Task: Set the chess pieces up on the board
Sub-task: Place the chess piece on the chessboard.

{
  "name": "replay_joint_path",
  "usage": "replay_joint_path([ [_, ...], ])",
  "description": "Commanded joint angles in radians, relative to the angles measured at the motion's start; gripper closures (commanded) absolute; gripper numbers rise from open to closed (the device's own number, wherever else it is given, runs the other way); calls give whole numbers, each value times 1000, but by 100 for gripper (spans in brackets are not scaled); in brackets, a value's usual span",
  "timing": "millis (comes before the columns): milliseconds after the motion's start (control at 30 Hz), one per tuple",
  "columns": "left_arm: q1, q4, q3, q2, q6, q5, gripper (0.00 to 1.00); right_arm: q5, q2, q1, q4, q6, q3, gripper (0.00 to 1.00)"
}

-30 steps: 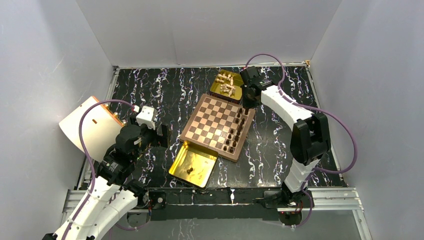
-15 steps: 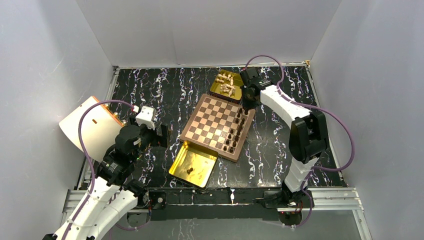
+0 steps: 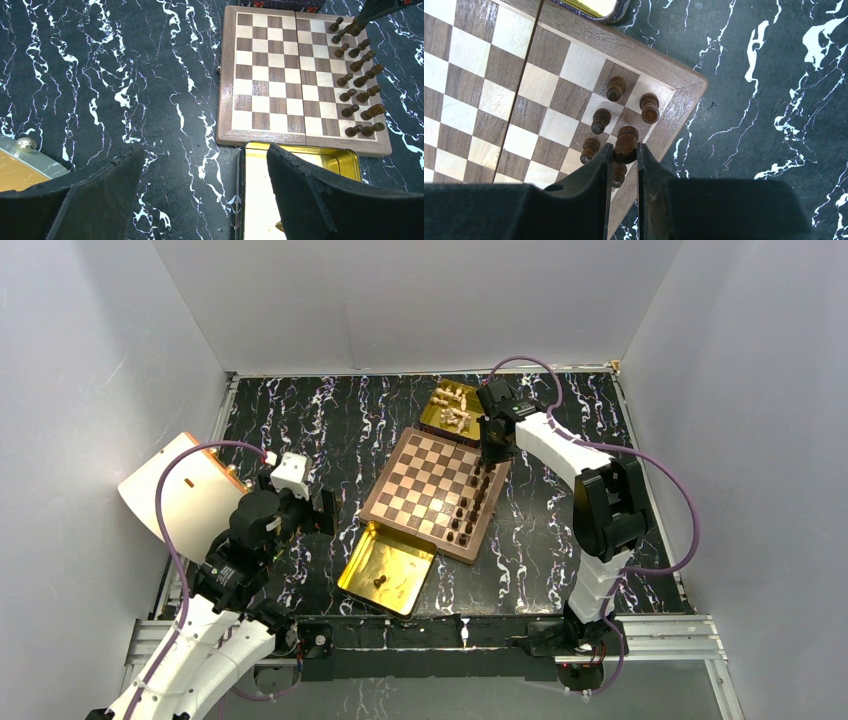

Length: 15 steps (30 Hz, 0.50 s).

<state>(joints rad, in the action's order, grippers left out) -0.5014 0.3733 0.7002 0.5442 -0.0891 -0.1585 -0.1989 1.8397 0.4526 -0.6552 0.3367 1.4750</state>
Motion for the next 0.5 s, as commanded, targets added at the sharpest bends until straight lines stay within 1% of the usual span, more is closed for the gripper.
replay_joint_path([
  [0, 0, -22, -2, 1, 9, -10, 10, -1, 5, -4, 35, 5, -1, 76],
  [467, 0, -22, -3, 2, 12, -22, 10, -14, 7, -5, 36, 5, -29, 75],
])
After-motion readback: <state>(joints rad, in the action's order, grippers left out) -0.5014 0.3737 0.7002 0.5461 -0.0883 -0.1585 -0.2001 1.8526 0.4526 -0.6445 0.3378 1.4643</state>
